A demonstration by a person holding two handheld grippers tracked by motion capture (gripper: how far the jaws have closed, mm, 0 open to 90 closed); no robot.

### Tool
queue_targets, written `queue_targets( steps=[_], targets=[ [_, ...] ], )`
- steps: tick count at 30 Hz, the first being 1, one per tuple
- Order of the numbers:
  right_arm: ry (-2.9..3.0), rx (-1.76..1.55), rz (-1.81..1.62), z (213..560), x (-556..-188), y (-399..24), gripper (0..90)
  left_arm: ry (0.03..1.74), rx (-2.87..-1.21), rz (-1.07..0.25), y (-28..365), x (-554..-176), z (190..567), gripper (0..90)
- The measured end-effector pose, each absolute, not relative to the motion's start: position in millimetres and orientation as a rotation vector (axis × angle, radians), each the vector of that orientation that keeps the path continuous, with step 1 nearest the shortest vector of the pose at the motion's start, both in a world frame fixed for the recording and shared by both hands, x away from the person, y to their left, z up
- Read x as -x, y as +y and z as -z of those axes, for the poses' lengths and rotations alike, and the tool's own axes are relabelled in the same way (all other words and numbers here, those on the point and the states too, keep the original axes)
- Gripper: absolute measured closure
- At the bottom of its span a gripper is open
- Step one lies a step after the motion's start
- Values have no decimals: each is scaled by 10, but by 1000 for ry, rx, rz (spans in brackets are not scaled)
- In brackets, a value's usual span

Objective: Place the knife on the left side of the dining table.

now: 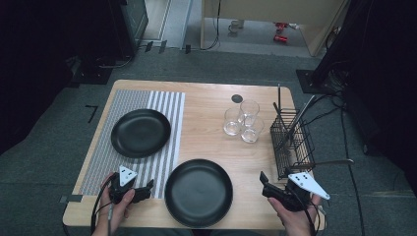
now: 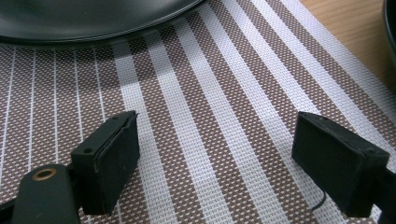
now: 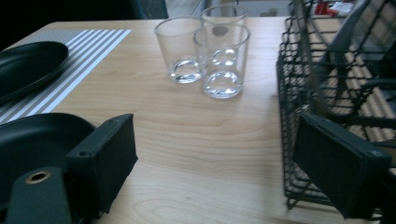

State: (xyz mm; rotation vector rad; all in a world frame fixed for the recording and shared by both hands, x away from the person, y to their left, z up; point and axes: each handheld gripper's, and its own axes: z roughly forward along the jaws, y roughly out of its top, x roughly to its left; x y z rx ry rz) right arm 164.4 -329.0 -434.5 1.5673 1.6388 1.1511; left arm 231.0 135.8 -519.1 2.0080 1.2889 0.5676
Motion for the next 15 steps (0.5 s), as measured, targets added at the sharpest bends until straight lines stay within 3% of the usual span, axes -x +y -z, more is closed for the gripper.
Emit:
queue_targets(
  steps=[15],
  targets=[
    [1486,-1594,-1063,4163,-1556,-3550,206,1287,-2011,-567,1357,-2313,5191,149]
  ],
)
